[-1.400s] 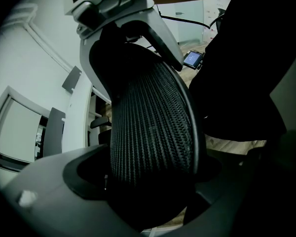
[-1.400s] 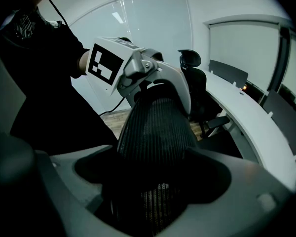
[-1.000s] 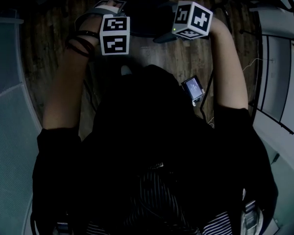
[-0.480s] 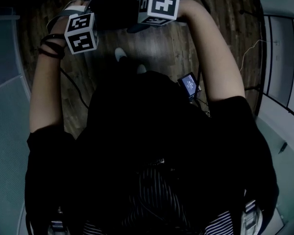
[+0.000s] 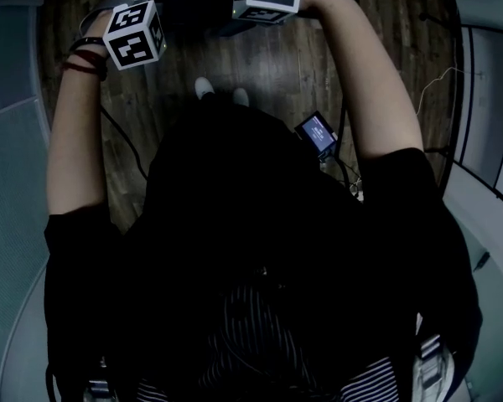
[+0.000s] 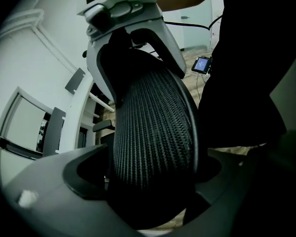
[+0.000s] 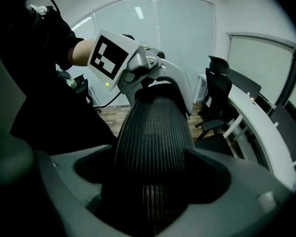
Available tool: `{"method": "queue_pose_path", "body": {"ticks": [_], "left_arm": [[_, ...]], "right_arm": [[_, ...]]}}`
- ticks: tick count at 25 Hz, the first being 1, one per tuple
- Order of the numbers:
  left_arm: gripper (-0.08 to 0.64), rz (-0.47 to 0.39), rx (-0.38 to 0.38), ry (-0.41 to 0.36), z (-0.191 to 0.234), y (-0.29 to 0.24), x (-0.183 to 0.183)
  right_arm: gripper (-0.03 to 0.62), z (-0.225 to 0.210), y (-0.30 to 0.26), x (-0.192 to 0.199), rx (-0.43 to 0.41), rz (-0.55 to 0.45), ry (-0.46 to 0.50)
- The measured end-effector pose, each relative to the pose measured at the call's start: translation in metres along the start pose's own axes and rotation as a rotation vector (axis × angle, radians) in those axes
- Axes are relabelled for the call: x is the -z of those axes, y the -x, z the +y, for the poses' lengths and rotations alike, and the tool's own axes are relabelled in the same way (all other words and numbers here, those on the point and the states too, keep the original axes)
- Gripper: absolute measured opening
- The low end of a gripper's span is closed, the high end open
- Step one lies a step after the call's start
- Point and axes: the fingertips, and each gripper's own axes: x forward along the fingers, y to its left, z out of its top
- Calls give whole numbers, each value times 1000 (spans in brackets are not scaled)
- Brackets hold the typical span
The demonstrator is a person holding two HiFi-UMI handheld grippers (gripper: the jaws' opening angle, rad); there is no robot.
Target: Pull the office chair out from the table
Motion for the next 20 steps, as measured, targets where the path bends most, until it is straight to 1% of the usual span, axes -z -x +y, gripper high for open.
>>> {"method": "queue_pose_path", "body": {"ticks": [5, 9, 12, 14, 15, 17, 18, 20], "left_arm": [[448, -33, 11, 8, -3, -1, -4], [448, -56, -10, 10, 1, 0, -5], [448, -59, -5, 3, 2, 2, -3], [449, -64, -45, 8, 17, 6, -2], [451, -77, -78, 25, 23, 8, -4], [449, -129, -147, 91, 30, 17, -11], [449, -171, -178, 136, 33, 25, -14], [445, -286, -231, 245, 33, 50, -21]], "right_arm": [[457, -8, 1, 0, 40, -9, 6], [457, -13, 1, 1, 58, -9, 17], [459, -17, 1, 2, 70, -6, 27], [459, -20, 1, 2, 85, -7, 31], [459, -22, 2, 1, 98, -10, 30], [457, -25, 7, -2, 146, -23, 18], [456, -26, 11, -5, 180, -38, 5], [451, -20, 20, -16, 246, -95, -33]]}}
